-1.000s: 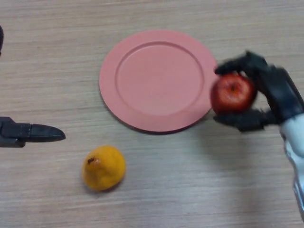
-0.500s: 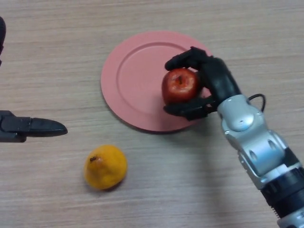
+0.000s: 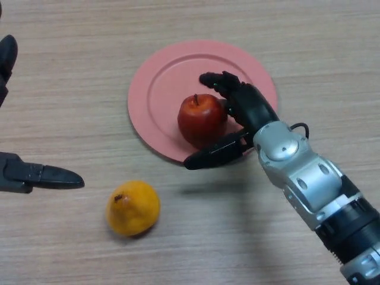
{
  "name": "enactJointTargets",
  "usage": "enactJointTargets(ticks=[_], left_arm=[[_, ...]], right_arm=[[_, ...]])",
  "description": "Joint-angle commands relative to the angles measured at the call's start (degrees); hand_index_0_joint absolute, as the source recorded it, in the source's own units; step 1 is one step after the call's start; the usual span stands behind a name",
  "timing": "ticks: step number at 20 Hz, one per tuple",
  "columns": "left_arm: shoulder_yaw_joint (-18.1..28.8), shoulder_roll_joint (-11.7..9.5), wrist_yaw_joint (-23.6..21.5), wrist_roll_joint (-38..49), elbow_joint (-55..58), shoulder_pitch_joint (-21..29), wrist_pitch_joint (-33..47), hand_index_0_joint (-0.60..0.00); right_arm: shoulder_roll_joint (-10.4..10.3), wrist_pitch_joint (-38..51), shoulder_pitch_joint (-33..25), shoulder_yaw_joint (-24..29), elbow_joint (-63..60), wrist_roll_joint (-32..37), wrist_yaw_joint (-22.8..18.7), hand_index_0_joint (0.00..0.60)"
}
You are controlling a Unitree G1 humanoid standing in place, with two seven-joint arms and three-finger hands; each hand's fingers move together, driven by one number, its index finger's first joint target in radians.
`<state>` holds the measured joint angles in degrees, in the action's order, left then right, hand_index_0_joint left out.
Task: Pick up the red apple and place it on the plate
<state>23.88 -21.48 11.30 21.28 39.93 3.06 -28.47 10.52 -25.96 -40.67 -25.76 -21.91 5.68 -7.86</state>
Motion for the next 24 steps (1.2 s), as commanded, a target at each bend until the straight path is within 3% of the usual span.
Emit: enactJointTargets(ticks=[1, 3, 5, 9, 12, 13, 16, 20, 24], left_arm=[[5.7, -1.9, 0.9, 0.1, 2.2, 1.0, 9.6, 0.000], [6.8, -2.7, 1.0, 1.0, 1.9, 1.5, 9.4, 0.000], [5.5, -2.1, 1.2, -0.1, 1.4, 0.5, 10.7, 0.000], [5.3, -2.3, 1.3, 1.2, 1.0, 1.7, 6.9, 0.000], [5.0, -2.7, 0.9, 2.8, 3.4, 1.7, 4.9, 0.000], [4.9, -2.6, 0.9, 2.5, 3.3, 1.8, 5.4, 0.000], [2.9, -3.9, 2.2, -1.3, 0.1, 3.1, 5.8, 0.000], [-0.5, -4.4, 3.3, -4.5, -2.4, 6.1, 6.5, 0.000], [-3.4, -3.8, 0.7, -4.7, -6.4, 8.7, 7.7, 0.000]], right_arm=[[0.4, 4.9, -5.9, 8.2, 4.4, 1.1, -0.4, 0.000], [0.4, 3.7, -6.4, 12.3, 5.9, 2.0, -0.2, 0.000], [0.4, 0.0, -3.7, 17.0, 11.9, 0.9, 1.5, 0.000], [1.0, -4.2, 5.2, 25.3, 32.0, -0.3, 6.1, 0.000], [3.9, -4.3, 15.6, 29.9, 47.6, 0.6, 5.9, 0.000], [4.2, -4.0, 17.0, 30.6, 49.4, 1.2, 5.9, 0.000], [7.9, -6.4, 24.3, 36.1, 58.4, 5.5, 8.0, 0.000], [10.6, -10.9, 26.3, 39.8, 62.8, 8.2, 9.8, 0.000], [11.9, -9.2, 26.6, 41.9, 61.5, 10.0, 12.0, 0.000]])
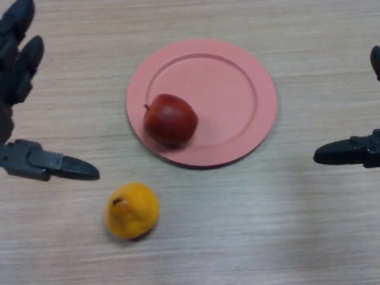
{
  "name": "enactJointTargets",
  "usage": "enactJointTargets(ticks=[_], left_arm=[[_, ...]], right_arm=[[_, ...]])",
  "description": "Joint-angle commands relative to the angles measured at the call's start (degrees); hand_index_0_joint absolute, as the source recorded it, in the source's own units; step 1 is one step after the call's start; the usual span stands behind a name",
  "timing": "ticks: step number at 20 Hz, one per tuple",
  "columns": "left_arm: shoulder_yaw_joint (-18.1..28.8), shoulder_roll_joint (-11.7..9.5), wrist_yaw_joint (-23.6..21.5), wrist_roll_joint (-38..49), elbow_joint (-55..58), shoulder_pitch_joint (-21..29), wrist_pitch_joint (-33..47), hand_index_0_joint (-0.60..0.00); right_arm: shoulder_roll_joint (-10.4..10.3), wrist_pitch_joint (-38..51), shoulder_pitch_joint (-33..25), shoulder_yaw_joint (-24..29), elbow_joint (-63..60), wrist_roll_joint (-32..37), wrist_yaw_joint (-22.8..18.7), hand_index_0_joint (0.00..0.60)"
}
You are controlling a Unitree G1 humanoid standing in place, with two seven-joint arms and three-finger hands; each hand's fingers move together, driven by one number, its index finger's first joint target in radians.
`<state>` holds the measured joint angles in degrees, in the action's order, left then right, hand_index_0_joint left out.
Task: Pick up the red apple and place it on the plate
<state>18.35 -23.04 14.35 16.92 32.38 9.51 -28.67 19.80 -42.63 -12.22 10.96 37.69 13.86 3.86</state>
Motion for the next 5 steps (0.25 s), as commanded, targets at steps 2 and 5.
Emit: enactJointTargets(ticks=[2, 5], left_arm=[[0.7, -1.3, -3.7, -0.1, -1.7, 3.1, 10.6, 0.000], [-2.4, -2.0, -5.2, -3.5, -3.4, 5.1, 11.2, 0.000]], right_arm=[[3.2, 8.9, -1.6, 5.3, 0.9, 1.4, 1.0, 0.000], [3.9, 8.8, -2.4, 5.9, 0.6, 2.1, 2.2, 0.000]])
